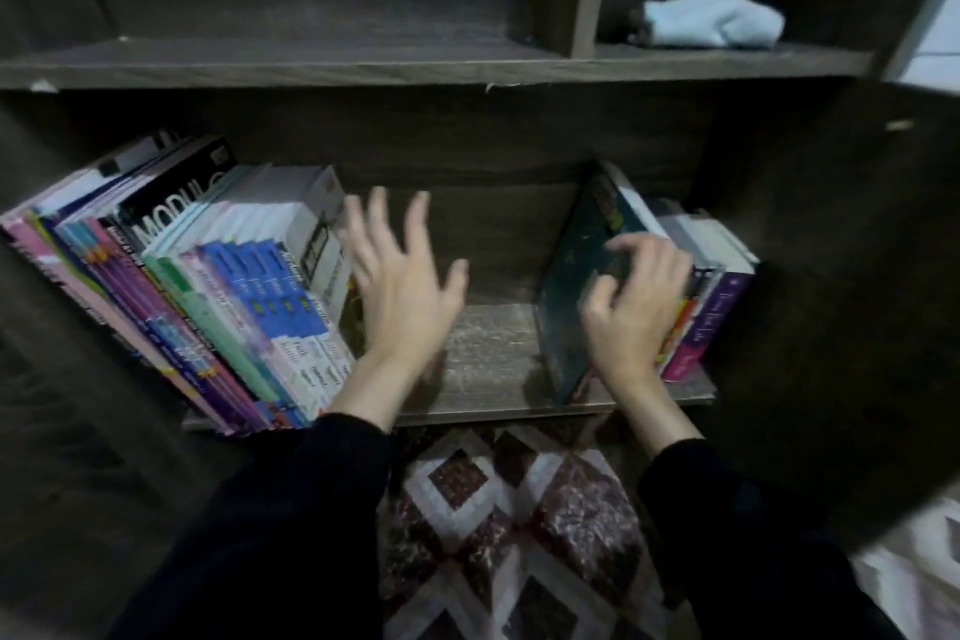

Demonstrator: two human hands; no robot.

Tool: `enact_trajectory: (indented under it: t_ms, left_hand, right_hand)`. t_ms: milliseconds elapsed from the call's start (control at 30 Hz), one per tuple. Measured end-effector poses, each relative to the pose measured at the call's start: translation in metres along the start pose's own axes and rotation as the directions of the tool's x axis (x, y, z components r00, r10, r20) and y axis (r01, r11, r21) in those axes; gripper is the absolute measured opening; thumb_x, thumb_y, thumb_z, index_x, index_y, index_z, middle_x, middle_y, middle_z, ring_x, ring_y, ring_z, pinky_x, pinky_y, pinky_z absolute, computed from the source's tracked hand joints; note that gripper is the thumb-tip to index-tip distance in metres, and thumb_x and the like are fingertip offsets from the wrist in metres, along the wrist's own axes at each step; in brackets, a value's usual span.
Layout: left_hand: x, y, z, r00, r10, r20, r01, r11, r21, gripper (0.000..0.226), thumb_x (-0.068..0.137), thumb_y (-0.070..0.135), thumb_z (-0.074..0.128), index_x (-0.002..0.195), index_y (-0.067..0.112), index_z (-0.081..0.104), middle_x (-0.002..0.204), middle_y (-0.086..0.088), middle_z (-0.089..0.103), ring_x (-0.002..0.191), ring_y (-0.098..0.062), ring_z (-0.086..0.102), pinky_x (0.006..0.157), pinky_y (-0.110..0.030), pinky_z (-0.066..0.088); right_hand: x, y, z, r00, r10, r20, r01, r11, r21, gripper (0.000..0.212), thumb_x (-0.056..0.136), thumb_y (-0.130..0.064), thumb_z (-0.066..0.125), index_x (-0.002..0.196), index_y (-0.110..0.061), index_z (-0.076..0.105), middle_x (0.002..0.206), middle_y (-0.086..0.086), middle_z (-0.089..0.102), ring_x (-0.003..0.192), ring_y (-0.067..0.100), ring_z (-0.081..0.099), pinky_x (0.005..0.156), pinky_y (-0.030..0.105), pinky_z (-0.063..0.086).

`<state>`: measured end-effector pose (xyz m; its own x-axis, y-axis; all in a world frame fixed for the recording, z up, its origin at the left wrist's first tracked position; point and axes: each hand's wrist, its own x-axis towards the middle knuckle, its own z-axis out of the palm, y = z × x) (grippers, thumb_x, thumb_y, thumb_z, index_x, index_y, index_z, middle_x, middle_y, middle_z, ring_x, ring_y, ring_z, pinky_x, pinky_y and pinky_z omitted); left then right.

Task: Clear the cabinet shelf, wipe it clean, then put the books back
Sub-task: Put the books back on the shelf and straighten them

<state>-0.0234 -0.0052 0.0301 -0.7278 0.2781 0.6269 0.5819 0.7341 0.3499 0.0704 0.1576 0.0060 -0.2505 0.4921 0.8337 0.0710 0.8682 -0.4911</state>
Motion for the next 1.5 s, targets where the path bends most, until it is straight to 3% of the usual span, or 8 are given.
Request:
enact_trajectory:
  t_ms: [133, 367, 567, 733, 900, 967, 1300, 1500]
  left_hand:
    - [0.004, 0.081, 0.026, 0.97, 0.203, 0.136, -0.158, 0.945, -0.285, 0.067, 0.09, 0.034, 0.059, 0.148, 0.021, 0.029, 0.155, -0.019, 0.017, 0.145, -0.034, 0.001, 0.115, -0.052, 0.014]
    - [0.01, 0.137, 0.064, 0.816, 0.286, 0.502, -0.092, 0.922, -0.376, 0.061, 0.089, 0.026, 0.057, 0.142, 0.041, 0.031, 0.157, -0.007, 0.003, 0.139, -0.037, 0.023, 0.102, -0.046, 0.039]
    - [0.004, 0.124, 0.071, 0.922, 0.221, 0.317, -0.043, 0.873, -0.485, 0.049, 0.088, 0.02, 0.06, 0.133, 0.028, 0.041, 0.14, -0.005, 0.039, 0.109, -0.03, 0.056, 0.087, -0.038, 0.047]
    - [0.005, 0.119, 0.069, 0.944, 0.188, 0.271, -0.019, 0.851, -0.524, 0.053, 0.084, 0.015, 0.061, 0.129, 0.03, 0.039, 0.106, 0.002, 0.057, 0.075, -0.011, 0.057, 0.068, -0.029, 0.044]
    - [0.002, 0.123, 0.083, 0.962, 0.061, 0.266, 0.058, 0.907, -0.417, 0.082, 0.088, 0.022, 0.061, 0.145, 0.042, 0.005, 0.115, -0.014, 0.063, 0.08, -0.029, 0.066, 0.078, -0.047, 0.055]
    - [0.002, 0.123, 0.084, 0.952, 0.05, 0.303, 0.103, 0.878, -0.468, 0.092, 0.089, 0.018, 0.06, 0.146, 0.047, -0.007, 0.083, -0.01, 0.067, 0.064, -0.025, 0.065, 0.07, -0.046, 0.056]
    - [0.005, 0.043, 0.062, 0.986, -0.107, 0.128, 0.162, 0.8, -0.578, 0.063, 0.084, 0.01, 0.065, 0.136, 0.029, 0.034, 0.081, -0.015, 0.069, 0.068, -0.027, 0.066, 0.063, -0.043, 0.057]
    - [0.004, -0.022, 0.032, 0.961, -0.275, -0.023, 0.217, 0.804, -0.554, 0.051, 0.084, 0.01, 0.064, 0.128, 0.023, 0.041, 0.076, 0.008, 0.063, 0.059, -0.002, 0.06, 0.054, -0.017, 0.049]
  right_hand:
    - [0.012, 0.038, -0.021, 0.963, 0.26, -0.067, -0.257, 0.965, 0.048, 0.042, 0.065, 0.011, 0.042, 0.104, 0.0, 0.053, 0.109, 0.018, 0.054, 0.108, 0.021, 0.039, 0.094, 0.025, 0.027]
    - [0.02, 0.08, -0.017, 0.865, 0.191, 0.464, -0.156, 0.981, -0.113, 0.056, 0.087, -0.004, 0.042, 0.143, -0.006, 0.038, 0.15, 0.012, 0.037, 0.143, 0.02, 0.024, 0.116, 0.029, 0.002]
    - [0.008, 0.083, -0.013, 0.844, 0.013, 0.536, 0.174, 0.939, -0.297, 0.05, 0.088, -0.025, 0.047, 0.138, -0.021, 0.05, 0.151, 0.003, 0.036, 0.146, 0.025, 0.013, 0.117, 0.041, -0.009]
    - [0.006, 0.079, -0.002, 0.883, 0.046, 0.467, 0.164, 0.902, -0.399, 0.067, 0.086, -0.023, 0.054, 0.148, -0.017, 0.03, 0.149, 0.005, 0.038, 0.143, 0.028, 0.019, 0.116, 0.038, -0.009]
    - [0.004, 0.084, 0.002, 0.893, 0.046, 0.449, 0.186, 0.87, -0.457, 0.068, 0.083, -0.021, 0.06, 0.145, -0.013, 0.035, 0.151, 0.009, 0.035, 0.142, 0.028, 0.023, 0.115, 0.034, -0.009]
    - [0.005, 0.085, 0.003, 0.895, 0.052, 0.443, 0.186, 0.859, -0.477, 0.069, 0.081, -0.021, 0.061, 0.144, -0.013, 0.036, 0.151, 0.01, 0.033, 0.142, 0.027, 0.023, 0.115, 0.034, -0.009]
    - [0.0, 0.074, 0.012, 0.904, 0.093, 0.417, 0.155, 0.838, -0.523, 0.073, 0.075, -0.021, 0.066, 0.141, -0.01, 0.036, 0.148, 0.015, 0.034, 0.141, 0.032, 0.022, 0.116, 0.042, -0.002]
    - [-0.001, 0.073, 0.014, 0.915, 0.076, 0.397, 0.152, 0.845, -0.513, 0.074, 0.073, -0.017, 0.068, 0.14, -0.007, 0.037, 0.147, 0.017, 0.034, 0.139, 0.034, 0.023, 0.116, 0.043, -0.001]
